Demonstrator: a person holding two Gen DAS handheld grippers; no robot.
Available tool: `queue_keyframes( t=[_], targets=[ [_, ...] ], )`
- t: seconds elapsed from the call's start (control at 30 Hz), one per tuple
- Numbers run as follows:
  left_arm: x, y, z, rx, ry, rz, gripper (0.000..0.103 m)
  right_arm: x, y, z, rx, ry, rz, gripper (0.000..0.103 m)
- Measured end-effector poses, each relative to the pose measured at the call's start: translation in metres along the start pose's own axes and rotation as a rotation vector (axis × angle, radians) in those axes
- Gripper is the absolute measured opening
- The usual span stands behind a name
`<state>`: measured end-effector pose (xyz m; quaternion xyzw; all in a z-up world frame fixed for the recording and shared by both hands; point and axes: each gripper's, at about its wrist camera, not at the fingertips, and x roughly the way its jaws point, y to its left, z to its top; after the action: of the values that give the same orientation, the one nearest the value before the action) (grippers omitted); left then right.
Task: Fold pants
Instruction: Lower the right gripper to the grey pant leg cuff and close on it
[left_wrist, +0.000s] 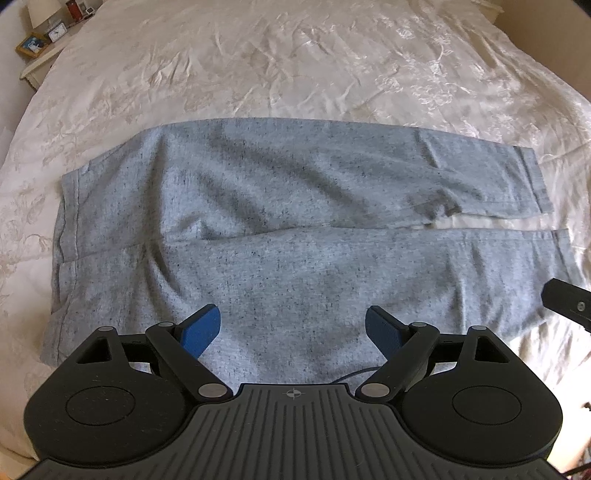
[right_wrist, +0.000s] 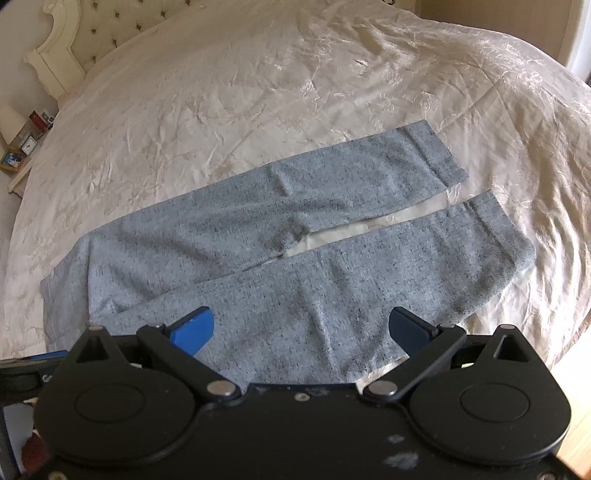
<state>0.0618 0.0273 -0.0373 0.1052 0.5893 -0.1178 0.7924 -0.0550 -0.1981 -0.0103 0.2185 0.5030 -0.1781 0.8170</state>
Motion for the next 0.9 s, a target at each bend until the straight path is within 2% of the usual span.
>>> queue_keyframes(
  t=[0.07,0.17,0.37,0.67,0.9],
  targets=[
    [0.003,-0.001,0.004,0.002,-0.001,0.002,0.085,0.003,-0.004,0.003,0.004,0.004,0.005,0.103],
    [0.007,-0.004,0.012,0.002,-0.009,0.010,0.075,0.009,-0.013,0.010,0.024,-0.014,0.009,0.103],
    [0.020,-0.014,0.036,-0.026,-0.009,0.036,0.075,0.037,-0.039,0.045,0.046,-0.012,0.011,0.102],
    [0.045,-0.035,0.065,-0.065,0.035,0.081,0.075,0.109,-0.083,0.139,0.021,-0.018,-0.057,0.101],
    [0.062,-0.047,0.074,-0.098,0.086,0.097,0.075,0.173,-0.158,0.214,0.035,0.001,-0.149,0.102]
  ],
)
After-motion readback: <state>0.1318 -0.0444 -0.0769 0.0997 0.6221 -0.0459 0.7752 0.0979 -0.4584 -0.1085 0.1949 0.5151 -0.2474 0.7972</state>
